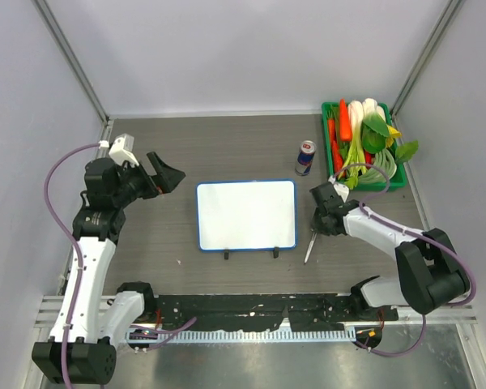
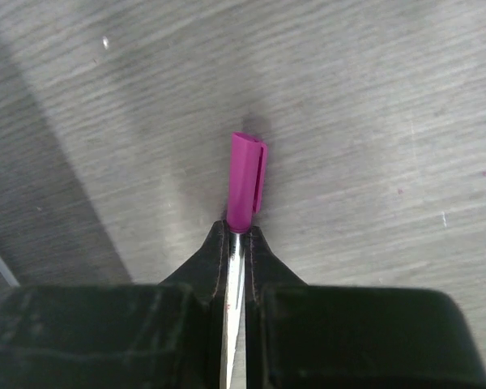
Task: Write a sentence on the whiteboard
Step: Pick up the whiteboard marker from the center of the board, then pass from the right arm to the left
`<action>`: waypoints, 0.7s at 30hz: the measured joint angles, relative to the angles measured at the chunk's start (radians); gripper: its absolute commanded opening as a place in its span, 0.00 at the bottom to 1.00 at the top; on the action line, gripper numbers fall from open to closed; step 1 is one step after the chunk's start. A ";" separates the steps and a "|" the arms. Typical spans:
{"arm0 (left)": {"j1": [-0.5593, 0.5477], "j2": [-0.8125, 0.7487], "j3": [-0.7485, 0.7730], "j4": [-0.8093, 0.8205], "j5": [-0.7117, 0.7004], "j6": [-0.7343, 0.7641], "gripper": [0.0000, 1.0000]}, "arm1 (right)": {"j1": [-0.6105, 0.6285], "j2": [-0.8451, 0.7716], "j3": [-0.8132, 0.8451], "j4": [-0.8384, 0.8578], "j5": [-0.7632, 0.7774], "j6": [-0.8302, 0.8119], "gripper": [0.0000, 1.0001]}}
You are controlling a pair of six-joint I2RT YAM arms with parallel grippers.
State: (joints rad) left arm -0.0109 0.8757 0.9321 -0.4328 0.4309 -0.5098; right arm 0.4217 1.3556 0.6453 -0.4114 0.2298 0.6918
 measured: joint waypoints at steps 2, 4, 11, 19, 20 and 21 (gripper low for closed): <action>0.000 -0.011 0.006 -0.001 0.020 0.005 1.00 | 0.000 -0.019 0.000 -0.029 0.004 -0.001 0.02; 0.000 -0.019 0.020 -0.007 0.047 0.017 1.00 | 0.000 -0.067 0.015 -0.085 0.016 -0.008 0.02; -0.104 0.017 0.121 -0.032 0.088 0.031 1.00 | 0.000 -0.276 0.276 -0.173 0.081 -0.062 0.01; -0.531 0.206 0.203 0.014 0.023 0.025 0.97 | 0.000 -0.391 0.421 -0.141 0.006 -0.084 0.01; -0.571 0.240 0.211 0.027 0.017 0.020 0.97 | 0.000 -0.393 0.424 -0.137 -0.014 -0.080 0.01; -0.610 0.272 0.220 0.042 0.010 0.018 0.97 | 0.000 -0.394 0.424 -0.134 -0.033 -0.074 0.01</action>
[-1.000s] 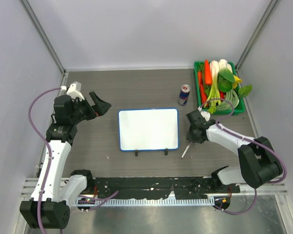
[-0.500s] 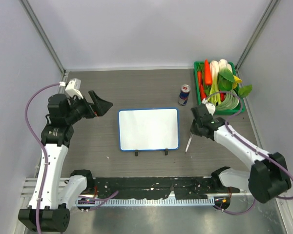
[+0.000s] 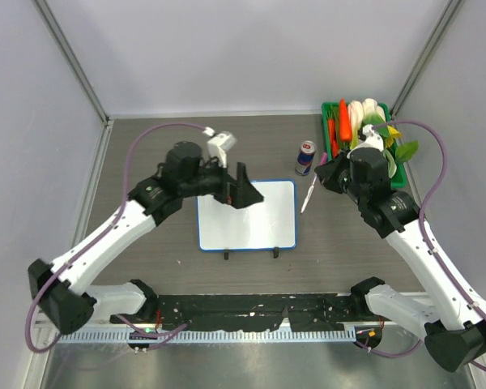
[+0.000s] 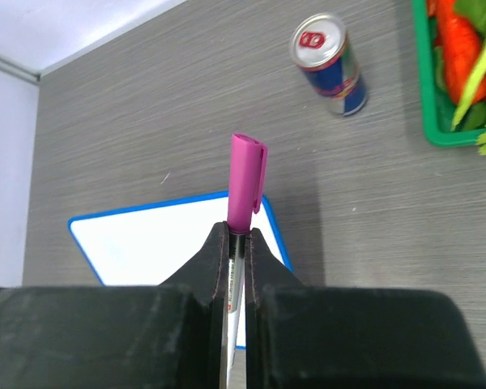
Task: Write a sentence on the whiteboard
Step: Pass from the right arm to the left
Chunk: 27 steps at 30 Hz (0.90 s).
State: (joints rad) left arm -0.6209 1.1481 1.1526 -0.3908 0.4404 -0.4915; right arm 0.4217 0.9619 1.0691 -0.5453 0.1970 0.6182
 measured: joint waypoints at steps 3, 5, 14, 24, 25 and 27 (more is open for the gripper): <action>-0.123 0.132 0.049 0.053 -0.011 -0.007 0.95 | 0.000 0.000 0.000 0.001 -0.050 0.022 0.01; -0.179 0.213 0.093 0.076 -0.011 -0.013 0.93 | 0.000 -0.008 -0.002 0.007 -0.073 0.037 0.02; -0.287 0.441 0.198 0.203 0.009 -0.058 0.70 | 0.000 -0.083 -0.004 0.031 -0.095 0.067 0.02; -0.294 0.463 0.206 0.266 0.011 -0.079 0.00 | -0.002 -0.086 -0.004 0.043 -0.105 0.074 0.09; -0.294 0.463 0.206 0.263 0.009 -0.076 0.00 | -0.002 -0.085 -0.004 0.044 -0.105 0.074 0.12; -0.294 0.463 0.206 0.260 -0.004 -0.072 0.00 | -0.003 -0.085 -0.004 0.044 -0.107 0.072 0.26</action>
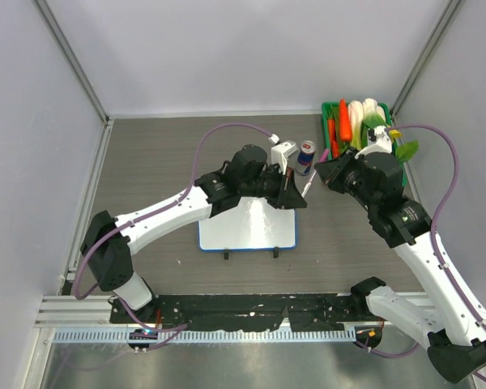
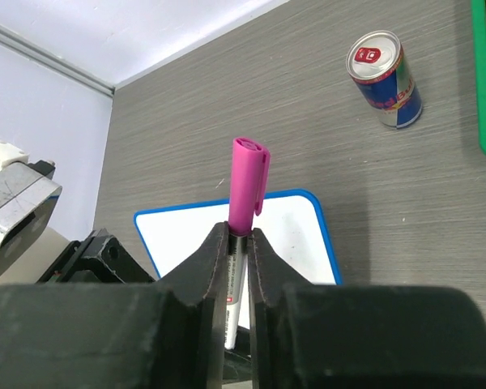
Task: Write a sentence on the whiteboard
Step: Pass from the right arm to the left, then pass from the left arm to the right
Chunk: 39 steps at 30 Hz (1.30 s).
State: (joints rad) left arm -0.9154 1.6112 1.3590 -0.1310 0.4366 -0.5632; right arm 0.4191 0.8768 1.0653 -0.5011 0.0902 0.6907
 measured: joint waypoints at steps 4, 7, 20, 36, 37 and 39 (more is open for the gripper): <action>0.007 -0.011 -0.010 -0.008 -0.034 0.011 0.00 | 0.000 0.000 0.001 -0.001 -0.019 -0.008 0.59; 0.055 -0.051 -0.055 -0.008 -0.044 0.012 0.00 | 0.000 0.000 0.003 -0.001 -0.032 -0.013 0.90; 0.373 -0.321 -0.168 -0.102 0.065 0.034 0.00 | 0.000 0.050 0.005 0.056 -0.195 -0.046 0.95; 0.471 -0.454 -0.099 -0.299 0.334 0.129 0.00 | 0.216 0.304 0.029 0.477 -0.469 -0.005 0.98; 0.471 -0.454 -0.099 -0.303 0.343 0.129 0.00 | 0.226 0.310 0.034 0.496 -0.475 -0.003 0.97; 0.471 -0.454 -0.099 -0.304 0.362 0.130 0.00 | 0.241 0.322 0.051 0.537 -0.486 -0.001 0.91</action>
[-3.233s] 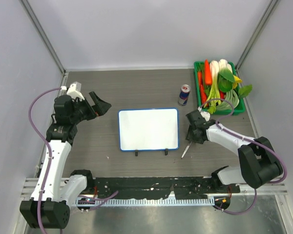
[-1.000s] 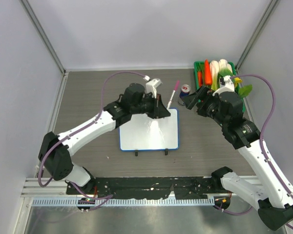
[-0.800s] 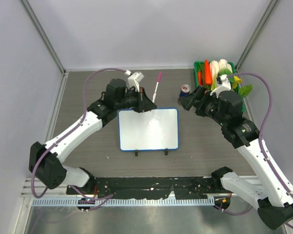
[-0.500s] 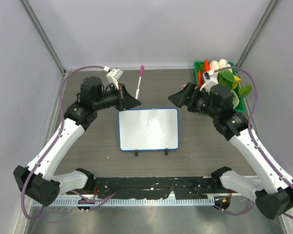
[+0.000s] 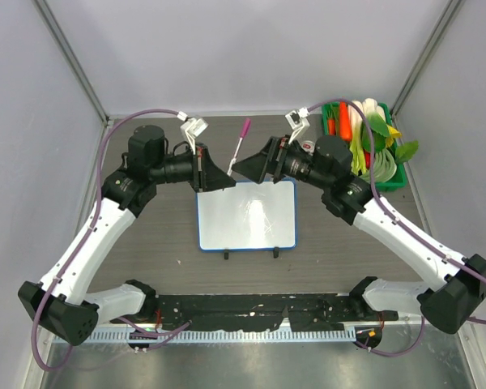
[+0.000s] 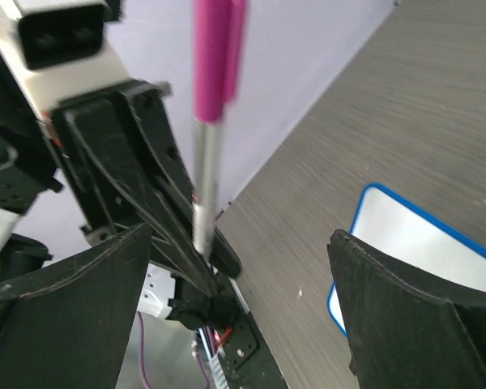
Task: Write a sentence on the whiteboard
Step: Pass from the left arm to the right
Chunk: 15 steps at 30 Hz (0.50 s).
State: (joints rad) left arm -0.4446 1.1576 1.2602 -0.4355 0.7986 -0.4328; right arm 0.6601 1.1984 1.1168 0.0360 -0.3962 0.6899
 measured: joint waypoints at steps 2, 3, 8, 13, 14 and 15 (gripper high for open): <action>0.000 0.000 0.000 -0.003 0.021 0.000 0.00 | 0.006 0.013 0.018 0.044 -0.015 0.005 0.85; 0.000 0.000 0.000 -0.004 0.031 0.000 0.00 | 0.008 0.018 0.023 0.059 -0.021 0.008 0.82; 0.000 0.000 0.000 -0.009 0.071 0.008 0.00 | 0.018 0.055 0.043 0.114 -0.060 0.017 0.70; 0.000 0.000 0.000 -0.022 0.100 0.024 0.00 | 0.024 0.077 0.043 0.117 -0.102 0.020 0.59; 0.000 0.000 0.000 -0.024 0.106 0.025 0.00 | 0.025 0.078 0.043 0.117 -0.113 0.019 0.56; 0.000 0.001 0.000 -0.027 0.111 0.027 0.00 | 0.026 0.078 0.043 0.118 -0.125 0.019 0.54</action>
State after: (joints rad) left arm -0.4446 1.1584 1.2602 -0.4622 0.9092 -0.4061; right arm 0.6857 1.2762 1.1595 0.1539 -0.5209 0.7090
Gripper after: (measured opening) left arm 0.053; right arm 0.600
